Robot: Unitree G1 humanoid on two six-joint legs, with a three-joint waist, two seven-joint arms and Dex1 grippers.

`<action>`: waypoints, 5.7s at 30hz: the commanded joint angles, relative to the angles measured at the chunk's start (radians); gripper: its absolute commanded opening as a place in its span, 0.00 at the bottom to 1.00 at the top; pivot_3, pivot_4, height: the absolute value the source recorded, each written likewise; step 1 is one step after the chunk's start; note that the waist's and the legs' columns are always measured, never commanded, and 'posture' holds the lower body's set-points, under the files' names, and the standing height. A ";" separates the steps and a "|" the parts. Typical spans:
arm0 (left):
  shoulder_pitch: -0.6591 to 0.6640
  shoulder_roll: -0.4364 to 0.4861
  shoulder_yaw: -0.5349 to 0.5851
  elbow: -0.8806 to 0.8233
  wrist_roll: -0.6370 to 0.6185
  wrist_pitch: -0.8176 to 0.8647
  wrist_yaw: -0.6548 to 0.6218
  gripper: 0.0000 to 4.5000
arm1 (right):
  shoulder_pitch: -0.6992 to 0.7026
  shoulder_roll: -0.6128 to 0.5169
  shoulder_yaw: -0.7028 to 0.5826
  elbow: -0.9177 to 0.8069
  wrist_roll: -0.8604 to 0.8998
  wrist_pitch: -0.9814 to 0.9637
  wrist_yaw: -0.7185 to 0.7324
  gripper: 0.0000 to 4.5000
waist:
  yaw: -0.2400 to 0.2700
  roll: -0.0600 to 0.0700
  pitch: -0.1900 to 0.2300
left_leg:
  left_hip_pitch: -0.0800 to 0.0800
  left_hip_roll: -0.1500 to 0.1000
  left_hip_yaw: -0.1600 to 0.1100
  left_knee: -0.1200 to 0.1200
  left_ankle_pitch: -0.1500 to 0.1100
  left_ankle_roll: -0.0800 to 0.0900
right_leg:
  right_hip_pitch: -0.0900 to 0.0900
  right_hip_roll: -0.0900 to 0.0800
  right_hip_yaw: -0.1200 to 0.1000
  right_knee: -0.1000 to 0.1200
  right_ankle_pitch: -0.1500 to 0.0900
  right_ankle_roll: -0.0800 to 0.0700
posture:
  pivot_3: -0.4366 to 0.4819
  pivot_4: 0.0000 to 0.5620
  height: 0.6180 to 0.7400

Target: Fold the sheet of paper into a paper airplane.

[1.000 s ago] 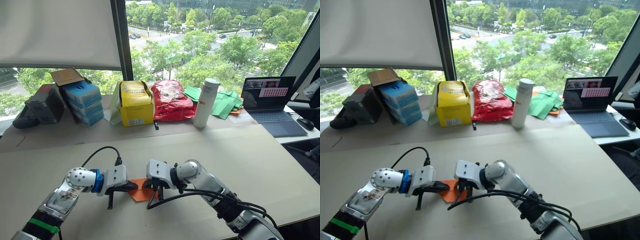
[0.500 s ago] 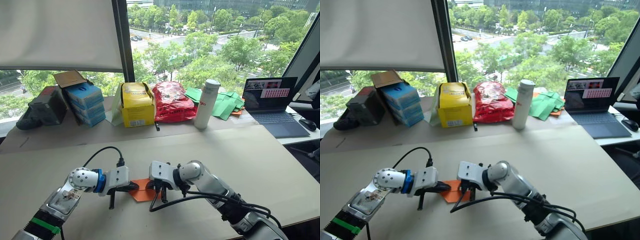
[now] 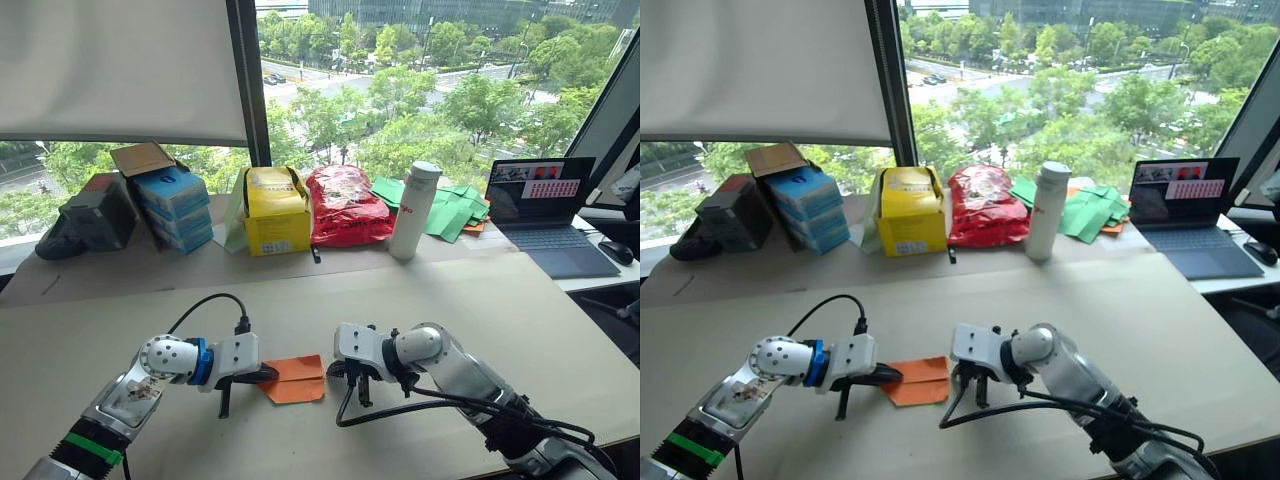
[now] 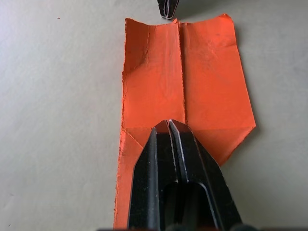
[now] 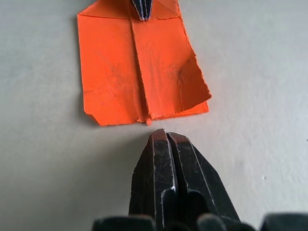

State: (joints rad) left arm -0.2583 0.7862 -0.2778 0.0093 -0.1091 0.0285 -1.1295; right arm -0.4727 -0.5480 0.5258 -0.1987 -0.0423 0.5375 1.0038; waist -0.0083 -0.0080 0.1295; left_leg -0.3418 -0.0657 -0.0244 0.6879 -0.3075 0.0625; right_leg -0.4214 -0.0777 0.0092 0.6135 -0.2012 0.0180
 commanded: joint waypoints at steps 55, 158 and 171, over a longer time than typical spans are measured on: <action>0.201 0.073 0.056 0.017 0.050 0.035 0.000 0.00 | -0.030 0.203 0.057 0.211 -0.076 -0.048 -0.133 0.01 | -0.016 0.000 0.000 | 0.005 0.004 0.003 -0.012 0.000 -0.003 | -0.001 0.001 0.000 -0.002 0.000 -0.004 | 0.48 0.27 1.00; -0.050 0.044 0.508 -0.218 -0.706 0.809 0.127 1.00 | 0.020 0.043 -0.014 0.112 -0.183 -0.855 -0.203 0.60 | -0.005 -0.012 0.010 | -0.031 0.002 0.003 0.007 0.010 -0.020 | -0.034 0.003 -0.007 0.017 0.005 -0.012 | 0.48 0.27 1.00; -0.044 0.170 0.429 -0.122 -0.564 0.670 -0.091 1.00 | -0.049 0.175 -0.066 0.000 0.131 -0.156 -0.100 0.66 | -0.001 -0.013 0.011 | -0.031 0.003 0.003 0.007 0.009 -0.018 | -0.035 0.002 -0.007 0.016 0.005 -0.013 | 0.48 0.27 1.00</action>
State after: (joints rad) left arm -0.2792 0.9477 0.1579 -0.1154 -0.6868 0.7215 -1.2039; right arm -0.5172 -0.3840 0.4454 -0.1970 0.0927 0.3645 0.9104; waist -0.0095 -0.0208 0.1401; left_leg -0.3731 -0.0629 -0.0215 0.6948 -0.2987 0.0449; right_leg -0.4558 -0.0757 0.0017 0.6300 -0.1960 0.0053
